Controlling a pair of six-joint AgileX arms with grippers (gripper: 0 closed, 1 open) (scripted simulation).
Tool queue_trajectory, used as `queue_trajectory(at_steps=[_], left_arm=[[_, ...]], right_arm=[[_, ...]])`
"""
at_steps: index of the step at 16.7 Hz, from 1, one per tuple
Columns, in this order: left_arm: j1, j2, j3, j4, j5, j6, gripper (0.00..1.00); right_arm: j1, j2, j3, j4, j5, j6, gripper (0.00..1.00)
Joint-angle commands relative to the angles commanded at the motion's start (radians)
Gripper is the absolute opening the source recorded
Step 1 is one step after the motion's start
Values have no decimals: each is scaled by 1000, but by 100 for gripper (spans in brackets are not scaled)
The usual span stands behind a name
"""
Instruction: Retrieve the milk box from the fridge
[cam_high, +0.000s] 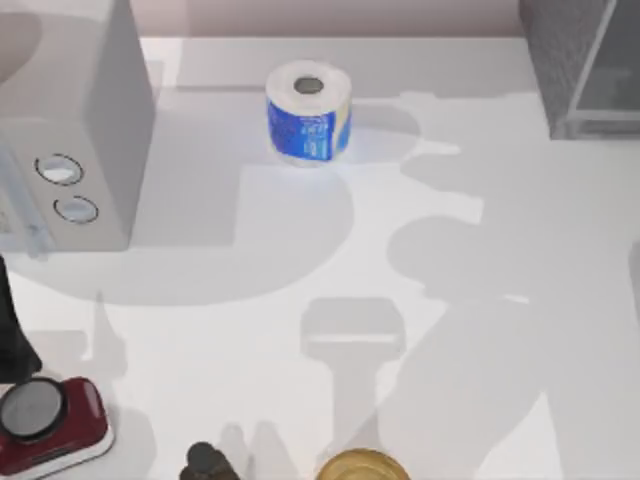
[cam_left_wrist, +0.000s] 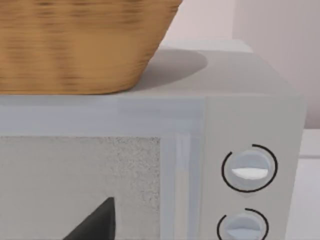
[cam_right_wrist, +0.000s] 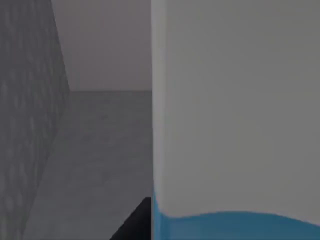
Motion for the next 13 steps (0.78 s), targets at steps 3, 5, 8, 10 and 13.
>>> queue_trajectory(at_steps=[3, 5, 8, 10, 13], left_arm=[[0, 0, 0, 0, 0, 0, 100], [0, 0, 0, 0, 0, 0, 100], [0, 0, 0, 0, 0, 0, 100], [0, 0, 0, 0, 0, 0, 100], [0, 0, 0, 0, 0, 0, 100]], right_arm=[[-5, -108, -160, 31, -13, -8, 0], [-15, -157, -219, 54, -21, -9, 0], [-22, -170, -236, 63, -25, -8, 0], [-16, -165, -234, 60, -24, -6, 0], [-10, -196, -251, 52, -23, -4, 0]])
